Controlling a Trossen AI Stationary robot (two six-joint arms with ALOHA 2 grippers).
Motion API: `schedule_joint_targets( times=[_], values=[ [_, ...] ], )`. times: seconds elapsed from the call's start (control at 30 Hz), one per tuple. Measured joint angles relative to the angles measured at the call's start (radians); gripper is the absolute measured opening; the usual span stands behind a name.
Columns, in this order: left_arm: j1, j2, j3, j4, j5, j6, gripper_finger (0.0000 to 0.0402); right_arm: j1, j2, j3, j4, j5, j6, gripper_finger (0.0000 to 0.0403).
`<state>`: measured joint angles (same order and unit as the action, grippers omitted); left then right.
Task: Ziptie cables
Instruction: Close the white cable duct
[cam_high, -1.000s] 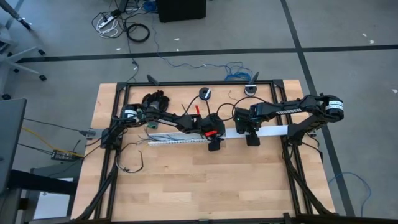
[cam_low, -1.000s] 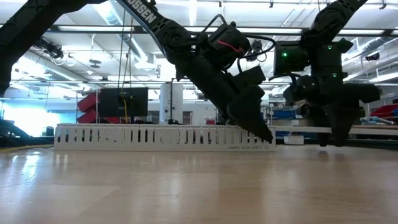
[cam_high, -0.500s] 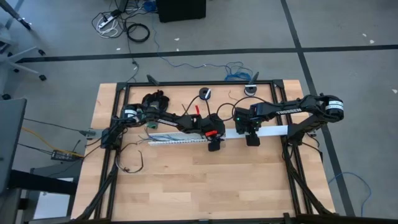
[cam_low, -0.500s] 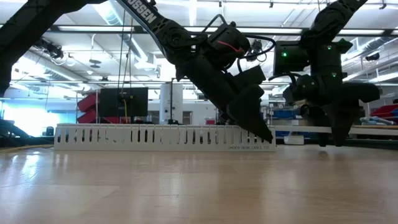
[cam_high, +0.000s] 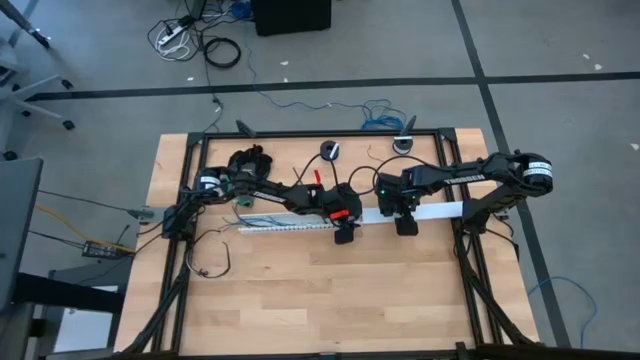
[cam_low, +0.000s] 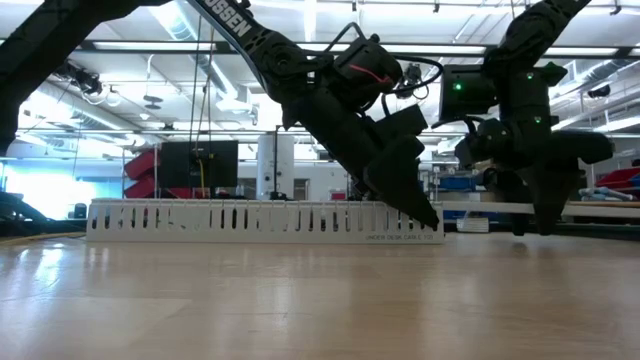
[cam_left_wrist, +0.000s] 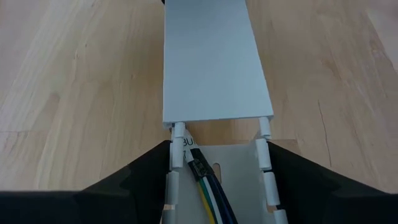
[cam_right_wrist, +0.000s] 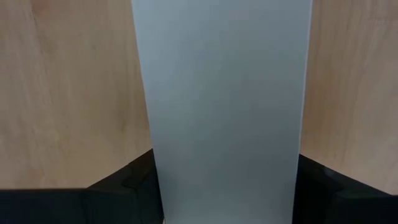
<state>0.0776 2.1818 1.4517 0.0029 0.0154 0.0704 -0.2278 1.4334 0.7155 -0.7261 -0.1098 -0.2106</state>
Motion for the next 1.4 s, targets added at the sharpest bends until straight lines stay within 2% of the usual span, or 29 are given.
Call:
schedule_joint_targets(
  times=[1.4],
  values=[
    [0.002, 0.000, 0.001, 0.004, 0.027, -0.023, 0.0232, 0.003, -0.001, 0.002, 0.023, 0.027, 0.012, 0.0233]
  ],
)
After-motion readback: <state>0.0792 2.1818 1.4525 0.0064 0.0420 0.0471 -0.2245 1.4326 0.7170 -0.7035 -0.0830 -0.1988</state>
